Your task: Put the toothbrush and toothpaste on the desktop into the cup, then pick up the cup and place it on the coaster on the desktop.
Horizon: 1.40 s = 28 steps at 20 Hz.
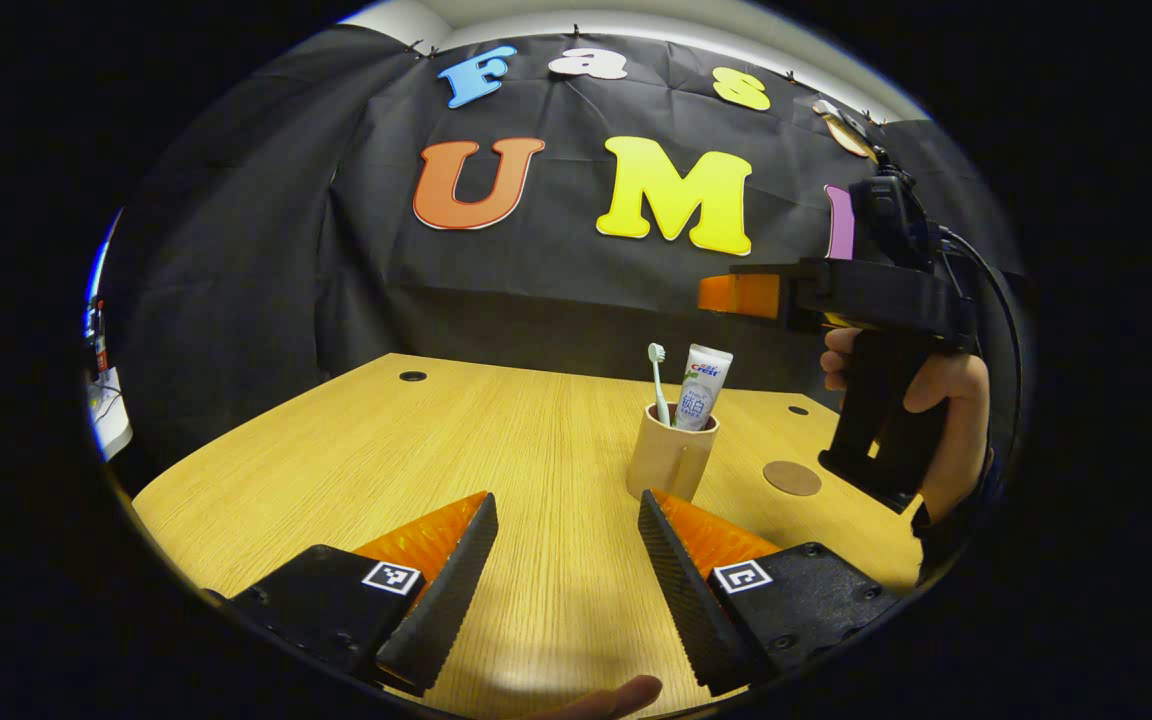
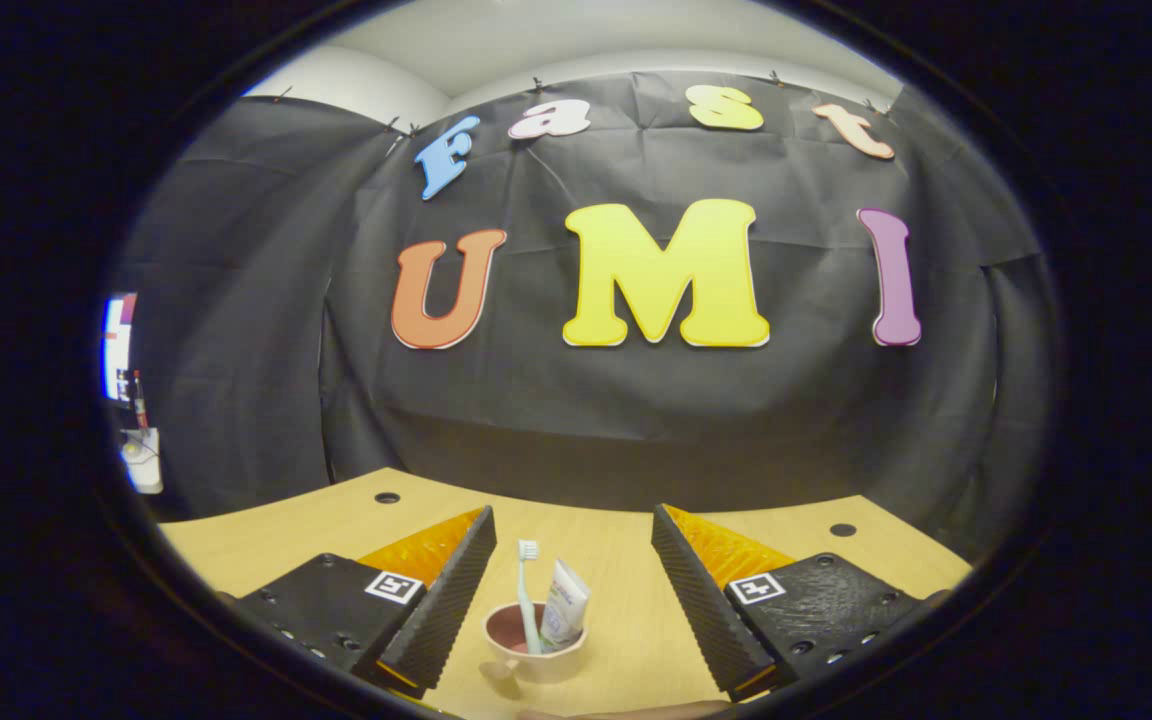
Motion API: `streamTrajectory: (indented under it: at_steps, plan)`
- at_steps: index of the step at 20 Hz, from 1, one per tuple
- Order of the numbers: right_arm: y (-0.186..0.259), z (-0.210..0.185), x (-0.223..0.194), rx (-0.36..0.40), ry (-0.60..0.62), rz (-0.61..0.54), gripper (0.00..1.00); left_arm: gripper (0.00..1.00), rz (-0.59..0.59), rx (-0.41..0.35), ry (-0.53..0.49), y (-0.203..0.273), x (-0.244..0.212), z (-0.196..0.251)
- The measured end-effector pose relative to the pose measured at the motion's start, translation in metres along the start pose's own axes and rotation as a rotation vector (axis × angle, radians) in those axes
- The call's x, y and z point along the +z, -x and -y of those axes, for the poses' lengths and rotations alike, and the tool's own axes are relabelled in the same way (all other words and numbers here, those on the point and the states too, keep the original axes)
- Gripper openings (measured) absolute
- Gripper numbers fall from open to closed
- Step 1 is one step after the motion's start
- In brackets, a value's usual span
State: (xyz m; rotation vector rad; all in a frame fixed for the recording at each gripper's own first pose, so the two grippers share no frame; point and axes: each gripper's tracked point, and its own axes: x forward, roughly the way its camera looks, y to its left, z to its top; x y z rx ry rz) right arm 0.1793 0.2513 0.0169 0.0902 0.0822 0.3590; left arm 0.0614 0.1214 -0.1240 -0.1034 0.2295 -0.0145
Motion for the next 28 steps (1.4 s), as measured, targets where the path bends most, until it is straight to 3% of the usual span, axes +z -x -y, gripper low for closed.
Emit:
streamTrajectory:
  at_steps: [9,14,17,19,22,28]
  plan:
    - [0.089,0.059,-0.024,-0.031,0.045,0.018,0.95,0.9,-0.02,-0.067,-0.121,-0.039,0.065,0.04]
    - [0.131,0.094,-0.048,-0.029,0.01,-0.006,0.95,0.9,-0.094,-0.075,-0.162,-0.061,0.098,0.066]
    - [0.149,0.118,-0.057,-0.048,0.039,0.003,0.96,0.9,-0.216,-0.084,-0.181,-0.076,0.093,0.08]
    - [0.156,0.123,-0.065,-0.033,0.033,-0.003,0.95,0.91,-0.303,-0.018,-0.192,-0.078,0.089,0.077]
    - [0.167,0.125,-0.069,0.005,0.024,-0.002,0.94,0.9,-0.436,-0.013,-0.227,-0.093,0.08,0.082]
    - [0.171,0.11,-0.067,0.078,-0.097,-0.036,0.95,0.9,-0.764,-0.049,-0.124,-0.102,0.015,0.097]
